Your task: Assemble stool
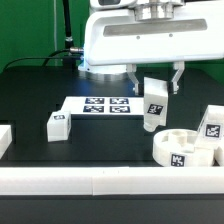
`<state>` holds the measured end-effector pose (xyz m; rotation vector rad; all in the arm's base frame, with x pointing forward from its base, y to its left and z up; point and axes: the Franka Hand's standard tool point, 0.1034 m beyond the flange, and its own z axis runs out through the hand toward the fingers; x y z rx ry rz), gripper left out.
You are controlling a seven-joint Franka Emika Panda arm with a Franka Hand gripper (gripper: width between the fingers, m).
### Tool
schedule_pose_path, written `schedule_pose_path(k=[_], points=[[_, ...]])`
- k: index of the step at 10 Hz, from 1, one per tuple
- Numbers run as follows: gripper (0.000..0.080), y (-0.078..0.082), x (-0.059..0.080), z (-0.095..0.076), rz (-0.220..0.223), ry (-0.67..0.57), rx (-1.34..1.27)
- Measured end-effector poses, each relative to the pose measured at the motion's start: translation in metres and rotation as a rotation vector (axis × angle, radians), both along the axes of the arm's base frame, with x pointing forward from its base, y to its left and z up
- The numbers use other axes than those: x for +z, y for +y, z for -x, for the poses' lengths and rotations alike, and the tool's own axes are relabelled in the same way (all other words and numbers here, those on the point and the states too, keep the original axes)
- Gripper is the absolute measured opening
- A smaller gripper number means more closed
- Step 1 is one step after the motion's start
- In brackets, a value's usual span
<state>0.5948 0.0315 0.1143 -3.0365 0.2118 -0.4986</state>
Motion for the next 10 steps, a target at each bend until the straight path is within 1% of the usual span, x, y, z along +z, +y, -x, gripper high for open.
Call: schedule_pose_path(k=[1, 2, 3, 4, 5, 7, 9, 10], points=[[0.0324, 0.001, -0.002, 0.003, 0.006, -0.032, 0.0], [0.0324, -0.002, 0.001, 0.001, -0.009, -0.007, -0.014], [0.0324, -0.01, 0.013, -0.013, -0.036, -0.031, -0.049], [0.0324, -0.007, 0.015, -0.018, -0.035, -0.059, -0.047], [0.0324, -0.005, 0.013, -0.016, -0.035, -0.051, -0.041], [0.0324, -0.006, 0.013, -0.017, -0.037, -0.052, -0.044], [0.0324, -0.001, 0.016, -0.025, -0.047, -0.077, -0.04], [0.0324, 0.002, 0.017, -0.028, -0.043, -0.111, -0.037]])
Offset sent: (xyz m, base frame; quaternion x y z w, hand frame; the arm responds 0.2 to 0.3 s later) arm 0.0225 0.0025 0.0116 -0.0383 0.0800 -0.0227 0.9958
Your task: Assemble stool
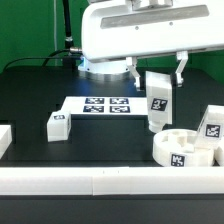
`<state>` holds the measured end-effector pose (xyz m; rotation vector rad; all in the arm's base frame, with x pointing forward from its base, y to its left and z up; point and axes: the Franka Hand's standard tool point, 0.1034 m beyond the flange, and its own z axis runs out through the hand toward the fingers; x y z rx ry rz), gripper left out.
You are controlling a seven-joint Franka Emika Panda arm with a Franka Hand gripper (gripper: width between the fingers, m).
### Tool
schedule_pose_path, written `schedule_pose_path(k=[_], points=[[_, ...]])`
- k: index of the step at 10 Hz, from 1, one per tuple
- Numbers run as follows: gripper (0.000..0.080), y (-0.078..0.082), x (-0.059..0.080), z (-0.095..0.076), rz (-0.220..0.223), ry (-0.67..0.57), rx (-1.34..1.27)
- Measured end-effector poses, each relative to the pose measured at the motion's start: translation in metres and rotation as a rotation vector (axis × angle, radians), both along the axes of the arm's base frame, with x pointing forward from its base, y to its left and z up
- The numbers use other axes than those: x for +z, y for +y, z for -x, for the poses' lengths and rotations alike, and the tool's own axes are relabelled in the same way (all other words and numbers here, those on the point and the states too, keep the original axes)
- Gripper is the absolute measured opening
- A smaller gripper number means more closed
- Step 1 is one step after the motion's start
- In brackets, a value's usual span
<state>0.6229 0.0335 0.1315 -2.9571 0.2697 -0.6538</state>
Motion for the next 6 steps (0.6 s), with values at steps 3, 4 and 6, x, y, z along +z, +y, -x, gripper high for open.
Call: schedule_pose_path(k=[3, 4, 6], points=[[0.0324, -0.0009, -0.0042, 0.0019, 0.003, 0.002, 0.002], [0.0324, -0.0009, -0.0046, 0.0021, 0.003, 0.002, 0.002], [0.0324, -0.0069, -0.0084, 0.0088, 0.007, -0.022, -0.015]])
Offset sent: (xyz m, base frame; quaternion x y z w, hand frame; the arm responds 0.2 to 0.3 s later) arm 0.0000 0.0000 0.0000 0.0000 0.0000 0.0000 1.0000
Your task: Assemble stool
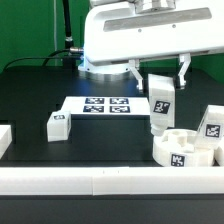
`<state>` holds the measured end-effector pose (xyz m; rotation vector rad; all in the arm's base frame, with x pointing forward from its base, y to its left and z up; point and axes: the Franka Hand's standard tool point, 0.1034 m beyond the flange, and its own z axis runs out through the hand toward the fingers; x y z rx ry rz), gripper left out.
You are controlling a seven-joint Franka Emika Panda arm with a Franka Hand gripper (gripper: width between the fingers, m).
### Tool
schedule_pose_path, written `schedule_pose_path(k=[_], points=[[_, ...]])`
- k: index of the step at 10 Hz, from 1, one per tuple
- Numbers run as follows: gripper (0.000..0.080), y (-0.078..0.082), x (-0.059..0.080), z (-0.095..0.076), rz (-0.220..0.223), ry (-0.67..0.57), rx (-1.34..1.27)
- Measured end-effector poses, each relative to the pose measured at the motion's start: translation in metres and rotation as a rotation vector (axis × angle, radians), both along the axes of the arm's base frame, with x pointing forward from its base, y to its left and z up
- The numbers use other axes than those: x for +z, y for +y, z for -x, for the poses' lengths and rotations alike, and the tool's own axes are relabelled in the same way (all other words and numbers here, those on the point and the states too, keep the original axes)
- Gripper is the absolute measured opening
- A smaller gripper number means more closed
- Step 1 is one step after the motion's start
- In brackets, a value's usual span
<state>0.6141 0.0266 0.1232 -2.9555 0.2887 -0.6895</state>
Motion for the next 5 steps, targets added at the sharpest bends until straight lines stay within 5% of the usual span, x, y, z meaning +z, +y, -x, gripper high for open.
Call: schedule_pose_path(k=[5], points=[[0.0324, 0.0033, -0.0101, 0.0079, -0.007, -0.003, 0.01]])
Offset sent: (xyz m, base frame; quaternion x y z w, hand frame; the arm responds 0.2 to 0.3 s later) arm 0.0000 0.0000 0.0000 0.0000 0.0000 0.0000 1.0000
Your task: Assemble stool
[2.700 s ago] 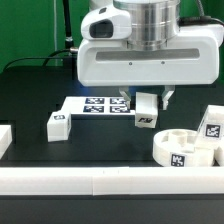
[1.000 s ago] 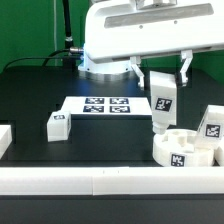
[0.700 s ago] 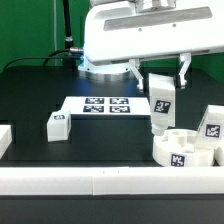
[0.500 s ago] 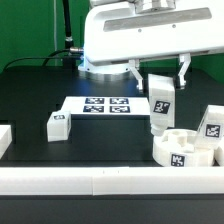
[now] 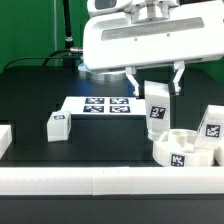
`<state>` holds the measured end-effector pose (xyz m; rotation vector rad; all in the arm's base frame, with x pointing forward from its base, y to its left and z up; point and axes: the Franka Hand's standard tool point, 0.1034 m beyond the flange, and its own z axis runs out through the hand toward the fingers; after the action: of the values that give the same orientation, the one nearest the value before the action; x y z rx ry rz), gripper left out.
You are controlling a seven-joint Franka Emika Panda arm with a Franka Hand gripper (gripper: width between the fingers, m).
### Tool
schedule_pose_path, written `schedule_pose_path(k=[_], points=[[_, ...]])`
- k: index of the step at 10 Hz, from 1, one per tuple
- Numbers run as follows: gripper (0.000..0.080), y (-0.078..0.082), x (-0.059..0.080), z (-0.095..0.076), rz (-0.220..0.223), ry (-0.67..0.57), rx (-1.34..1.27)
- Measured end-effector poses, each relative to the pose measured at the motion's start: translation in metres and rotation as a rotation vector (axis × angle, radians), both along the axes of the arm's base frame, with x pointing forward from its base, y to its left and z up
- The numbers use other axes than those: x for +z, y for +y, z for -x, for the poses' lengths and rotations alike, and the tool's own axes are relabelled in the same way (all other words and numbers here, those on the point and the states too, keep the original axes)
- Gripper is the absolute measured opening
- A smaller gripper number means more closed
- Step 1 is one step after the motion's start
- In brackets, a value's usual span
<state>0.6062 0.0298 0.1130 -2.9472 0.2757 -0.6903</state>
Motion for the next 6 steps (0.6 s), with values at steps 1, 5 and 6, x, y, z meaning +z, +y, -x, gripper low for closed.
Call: schedule_pose_path(k=[1, 5, 6], points=[[0.0324, 0.0, 0.0, 0.0, 0.0, 0.0, 0.001], [0.0324, 0.015, 0.003, -0.002, -0.003, -0.017, 0.028], [0.0324, 0.014, 0.003, -0.002, -0.003, -0.016, 0.028]])
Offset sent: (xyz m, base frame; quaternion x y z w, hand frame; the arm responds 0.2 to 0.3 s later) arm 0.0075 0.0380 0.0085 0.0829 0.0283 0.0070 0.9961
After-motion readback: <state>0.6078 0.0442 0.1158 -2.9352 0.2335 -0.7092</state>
